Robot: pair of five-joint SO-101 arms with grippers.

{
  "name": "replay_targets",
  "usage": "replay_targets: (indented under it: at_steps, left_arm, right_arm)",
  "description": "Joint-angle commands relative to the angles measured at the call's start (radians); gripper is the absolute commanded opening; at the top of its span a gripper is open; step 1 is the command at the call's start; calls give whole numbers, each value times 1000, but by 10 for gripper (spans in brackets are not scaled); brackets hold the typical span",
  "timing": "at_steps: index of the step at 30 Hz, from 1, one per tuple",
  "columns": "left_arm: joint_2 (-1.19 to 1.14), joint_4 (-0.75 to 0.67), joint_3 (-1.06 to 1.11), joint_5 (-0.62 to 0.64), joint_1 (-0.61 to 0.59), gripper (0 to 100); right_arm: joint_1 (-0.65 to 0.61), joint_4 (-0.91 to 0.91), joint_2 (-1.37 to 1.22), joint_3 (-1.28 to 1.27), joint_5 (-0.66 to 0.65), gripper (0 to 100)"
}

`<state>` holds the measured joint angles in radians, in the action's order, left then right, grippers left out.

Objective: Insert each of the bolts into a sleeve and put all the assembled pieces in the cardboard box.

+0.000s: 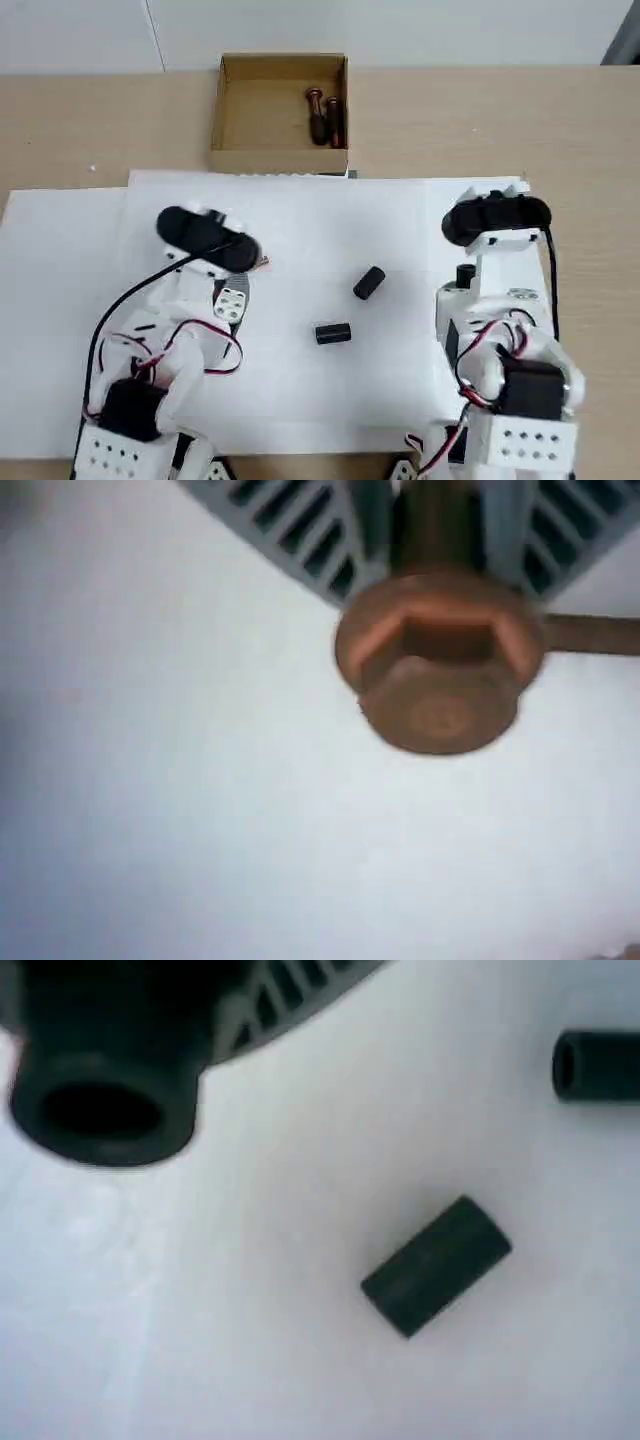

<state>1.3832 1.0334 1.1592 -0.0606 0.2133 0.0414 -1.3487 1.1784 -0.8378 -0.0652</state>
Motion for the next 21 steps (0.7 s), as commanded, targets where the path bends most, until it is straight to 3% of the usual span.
replay_targets:
  at_steps: [1,10,21]
  left_arm:
    - [95,-72,47,81,6,6]
    - [275,-91,183,252,12,6]
    - [434,-161,315,416,6,6]
  right_arm:
    - [-12,117,7,-49,63,2]
    - [-197,357,8,-192,192,2]
    - [-447,720,8,-430,190,2]
